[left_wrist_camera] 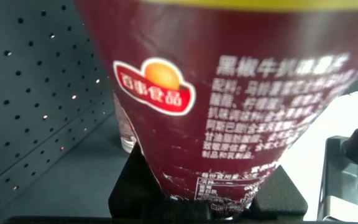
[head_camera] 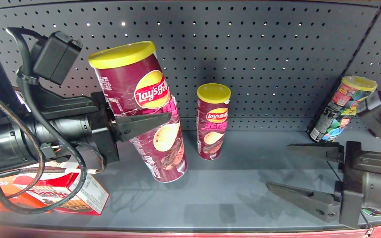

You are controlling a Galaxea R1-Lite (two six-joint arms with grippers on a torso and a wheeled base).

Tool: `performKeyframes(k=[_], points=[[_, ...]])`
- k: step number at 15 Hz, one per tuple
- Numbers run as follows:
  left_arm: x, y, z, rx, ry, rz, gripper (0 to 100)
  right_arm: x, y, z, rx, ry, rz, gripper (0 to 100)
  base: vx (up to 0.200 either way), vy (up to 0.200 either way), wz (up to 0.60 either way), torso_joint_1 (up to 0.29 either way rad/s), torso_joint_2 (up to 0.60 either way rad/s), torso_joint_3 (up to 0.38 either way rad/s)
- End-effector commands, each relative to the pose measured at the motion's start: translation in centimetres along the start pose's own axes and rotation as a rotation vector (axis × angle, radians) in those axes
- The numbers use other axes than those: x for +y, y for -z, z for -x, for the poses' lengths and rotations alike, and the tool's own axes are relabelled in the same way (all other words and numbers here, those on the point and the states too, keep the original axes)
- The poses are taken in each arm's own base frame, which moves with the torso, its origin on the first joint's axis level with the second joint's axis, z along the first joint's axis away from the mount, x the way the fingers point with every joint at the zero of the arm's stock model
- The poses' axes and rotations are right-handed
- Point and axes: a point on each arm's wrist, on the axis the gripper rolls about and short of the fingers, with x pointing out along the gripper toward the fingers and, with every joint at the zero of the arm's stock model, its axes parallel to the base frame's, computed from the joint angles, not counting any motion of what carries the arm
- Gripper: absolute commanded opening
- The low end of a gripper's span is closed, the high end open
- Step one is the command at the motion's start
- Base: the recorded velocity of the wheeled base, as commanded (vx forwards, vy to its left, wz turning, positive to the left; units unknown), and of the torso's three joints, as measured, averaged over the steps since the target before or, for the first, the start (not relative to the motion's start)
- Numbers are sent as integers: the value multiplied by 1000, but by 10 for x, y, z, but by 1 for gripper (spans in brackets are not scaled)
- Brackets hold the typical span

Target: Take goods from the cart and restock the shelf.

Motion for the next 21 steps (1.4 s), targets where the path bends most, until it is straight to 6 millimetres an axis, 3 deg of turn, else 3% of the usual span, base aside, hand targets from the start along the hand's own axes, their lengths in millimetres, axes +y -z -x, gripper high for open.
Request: performKeyframes(k=[1, 5, 11, 21], points=[[2, 1, 1, 3, -6, 2, 0, -9, 4, -30, 56, 52, -20, 100, 0, 0, 0, 0, 0, 0], [2, 4, 1, 10, -9, 7, 0, -29, -4, -67, -40, 57, -33, 100, 0, 0, 0, 0, 0, 0], [2, 2, 1, 8, -11, 5, 0, -69, 0, -94, -189, -130, 120, 100, 0, 0, 0, 0, 0, 0], [4, 4, -2, 14, -9, 10, 0, -99, 5, -129, -228, -225, 170, 100, 0, 0, 0, 0, 0, 0]])
